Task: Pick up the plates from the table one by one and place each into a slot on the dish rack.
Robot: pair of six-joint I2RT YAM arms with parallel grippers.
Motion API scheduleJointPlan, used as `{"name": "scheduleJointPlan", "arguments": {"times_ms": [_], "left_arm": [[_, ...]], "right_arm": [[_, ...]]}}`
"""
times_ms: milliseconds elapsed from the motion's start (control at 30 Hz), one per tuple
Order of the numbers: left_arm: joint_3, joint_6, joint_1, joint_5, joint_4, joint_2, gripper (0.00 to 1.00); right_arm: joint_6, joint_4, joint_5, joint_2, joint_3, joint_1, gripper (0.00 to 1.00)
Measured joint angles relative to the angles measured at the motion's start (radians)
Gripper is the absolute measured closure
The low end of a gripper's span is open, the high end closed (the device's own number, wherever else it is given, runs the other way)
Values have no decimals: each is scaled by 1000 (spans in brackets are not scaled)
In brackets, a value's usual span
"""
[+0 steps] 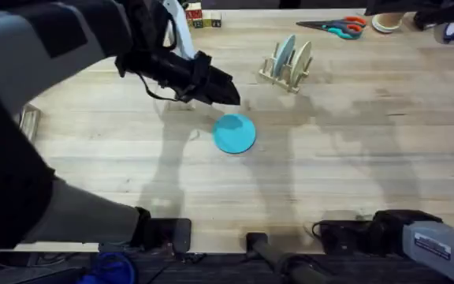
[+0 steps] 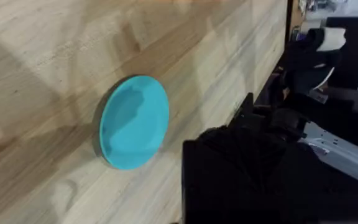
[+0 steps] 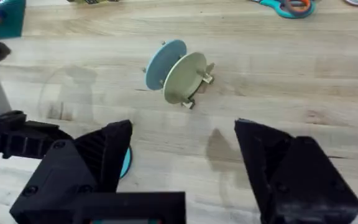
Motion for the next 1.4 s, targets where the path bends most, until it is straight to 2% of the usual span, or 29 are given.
{"name": "scheduleJointPlan", "arguments": {"times_ms": [267,600,933,1400], "left_arm": [[0,-4,-44,-1,31,41,959],[-4,-11,-44,-12,26,44,958],[-151,-69,-44,-26,150,44,957],[-241,-95,-44,-27,253,44,957]], "right_arm": [[0,0,0,0,0,0,7],[0,0,0,0,0,0,8],[0,0,0,0,0,0,7],[0,0,0,0,0,0,7]]}}
